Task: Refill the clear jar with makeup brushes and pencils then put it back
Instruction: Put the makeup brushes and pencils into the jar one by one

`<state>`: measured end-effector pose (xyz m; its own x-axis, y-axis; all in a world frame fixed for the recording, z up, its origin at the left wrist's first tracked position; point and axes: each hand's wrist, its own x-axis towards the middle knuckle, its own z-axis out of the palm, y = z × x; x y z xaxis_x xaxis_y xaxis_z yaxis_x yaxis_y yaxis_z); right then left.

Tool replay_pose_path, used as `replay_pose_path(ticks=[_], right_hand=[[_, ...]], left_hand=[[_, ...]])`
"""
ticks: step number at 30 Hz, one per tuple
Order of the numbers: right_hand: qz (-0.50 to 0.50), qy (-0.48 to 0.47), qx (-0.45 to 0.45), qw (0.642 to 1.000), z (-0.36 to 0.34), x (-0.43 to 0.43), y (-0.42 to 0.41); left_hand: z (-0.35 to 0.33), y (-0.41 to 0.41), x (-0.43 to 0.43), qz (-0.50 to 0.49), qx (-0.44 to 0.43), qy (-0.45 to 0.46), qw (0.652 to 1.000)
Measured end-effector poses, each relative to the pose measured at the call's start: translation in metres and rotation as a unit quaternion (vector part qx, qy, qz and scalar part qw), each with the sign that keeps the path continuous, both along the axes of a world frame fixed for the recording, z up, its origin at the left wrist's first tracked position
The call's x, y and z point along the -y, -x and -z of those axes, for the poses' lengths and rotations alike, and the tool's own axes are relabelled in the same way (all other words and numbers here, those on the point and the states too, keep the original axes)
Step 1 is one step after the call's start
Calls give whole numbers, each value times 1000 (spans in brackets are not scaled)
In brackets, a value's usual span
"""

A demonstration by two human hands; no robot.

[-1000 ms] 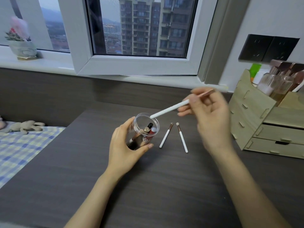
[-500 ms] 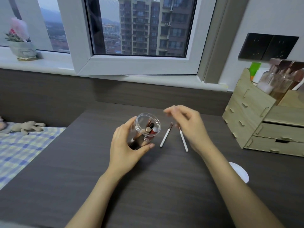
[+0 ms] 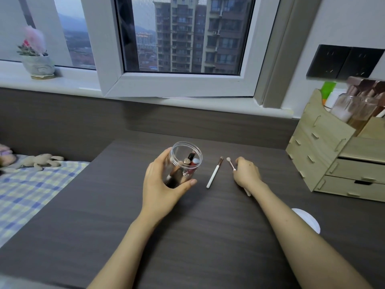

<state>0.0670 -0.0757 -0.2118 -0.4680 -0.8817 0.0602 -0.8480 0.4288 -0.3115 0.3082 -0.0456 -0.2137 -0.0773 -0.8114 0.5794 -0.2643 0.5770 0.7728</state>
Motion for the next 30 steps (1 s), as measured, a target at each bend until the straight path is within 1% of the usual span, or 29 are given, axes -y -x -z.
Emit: replay_pose_path(ticks=[2,3,4,5,6,7,9,11,12,13,14,15,16,18,20,21,22,23,24,25,26,27,28,29,30], right_hand=[[-10,2,-4,1000,-5,-4,-1],[-19,35,13,999,-10,-7,-1],[-32,100,45,994,-18,-11,-3],[-46,185,90,978,-28,-16,-6],[-58,275,145,948,-41,-24,-11],[-69,358,199,910,-56,-31,-17],[-98,480,304,817,-87,-51,-30],[-130,539,401,730,-110,-69,-45],[-151,548,429,702,-118,-75,-52],[-171,546,444,689,-122,-78,-60],[-186,536,449,690,-122,-79,-68],[-198,517,449,701,-119,-78,-75],[-211,494,442,718,-115,-76,-82],[-237,443,392,771,-102,-72,-89],[-255,392,284,837,-90,-68,-92],[-257,380,204,865,-86,-67,-93],[-259,377,123,881,-82,-65,-93],[-268,373,66,886,-80,-65,-94],[-278,362,37,889,-78,-64,-94],[-293,346,34,891,-78,-63,-94],[-307,329,60,891,-78,-62,-92],[-315,318,119,886,-79,-60,-90],[-310,318,197,874,-80,-58,-87],[-287,330,276,856,-81,-54,-83],[-248,345,335,841,-79,-48,-78]], left_hand=[[0,0,0,0,2,1,1000],[0,0,0,0,2,0,1000],[0,0,0,0,3,0,1000],[0,0,0,0,3,1,1000],[-1,0,0,0,5,2,1000],[-1,0,-1,0,7,3,1000],[-2,1,-2,0,12,5,1000],[-3,2,-3,0,18,7,1000],[-2,2,-3,1,21,7,1000],[-2,2,-4,2,24,8,1000],[-2,2,-4,3,28,10,1000],[-2,2,-3,4,30,13,999],[-2,1,-3,3,32,15,999],[-2,1,-3,-2,35,20,999],[-3,1,-4,-5,38,26,999],[-4,1,-4,-4,41,29,999],[-4,1,-5,-3,44,33,998],[-5,1,-5,-1,46,37,998],[-4,2,-5,0,47,38,998],[-4,2,-4,2,47,36,998],[-3,2,-4,3,45,34,998],[-2,3,-3,3,42,30,999],[-2,3,-3,3,40,27,999],[-1,3,-3,2,37,24,999],[-2,3,-3,2,35,21,999]])
